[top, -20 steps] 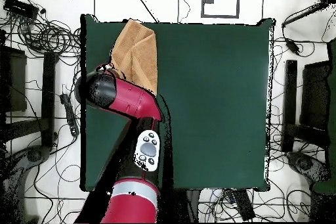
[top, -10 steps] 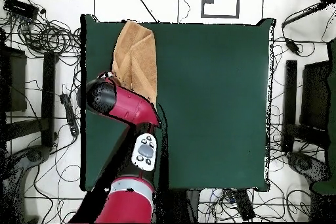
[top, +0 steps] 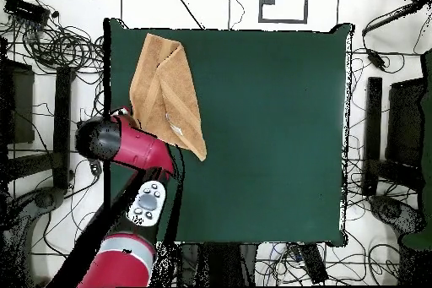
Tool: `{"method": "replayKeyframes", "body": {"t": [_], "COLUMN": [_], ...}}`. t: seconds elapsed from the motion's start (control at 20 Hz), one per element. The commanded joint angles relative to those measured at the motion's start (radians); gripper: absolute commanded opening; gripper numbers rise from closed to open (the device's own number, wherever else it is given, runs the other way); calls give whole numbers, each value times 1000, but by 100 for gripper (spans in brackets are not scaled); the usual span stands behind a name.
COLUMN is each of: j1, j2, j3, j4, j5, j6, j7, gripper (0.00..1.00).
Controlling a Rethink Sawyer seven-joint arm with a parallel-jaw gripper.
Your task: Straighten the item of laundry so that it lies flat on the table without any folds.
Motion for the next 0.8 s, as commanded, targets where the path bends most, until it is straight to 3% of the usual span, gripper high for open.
{"method": "replayKeyframes", "body": {"t": [0.05, 0.25, 0.4, 0.7, 0.8], "j1": [126, 227, 262, 243, 229], "j2": [145, 268, 354, 410, 386], "j3": [-77, -215, -306, -326, -302], "j4": [-89, -291, -412, -587, -605], "j5": [95, 118, 110, 134, 153], "j6": [179, 329, 428, 556, 580], "j7": [531, 843, 1004, 1241, 1298], "gripper": [100, 100, 100, 100, 100]}}
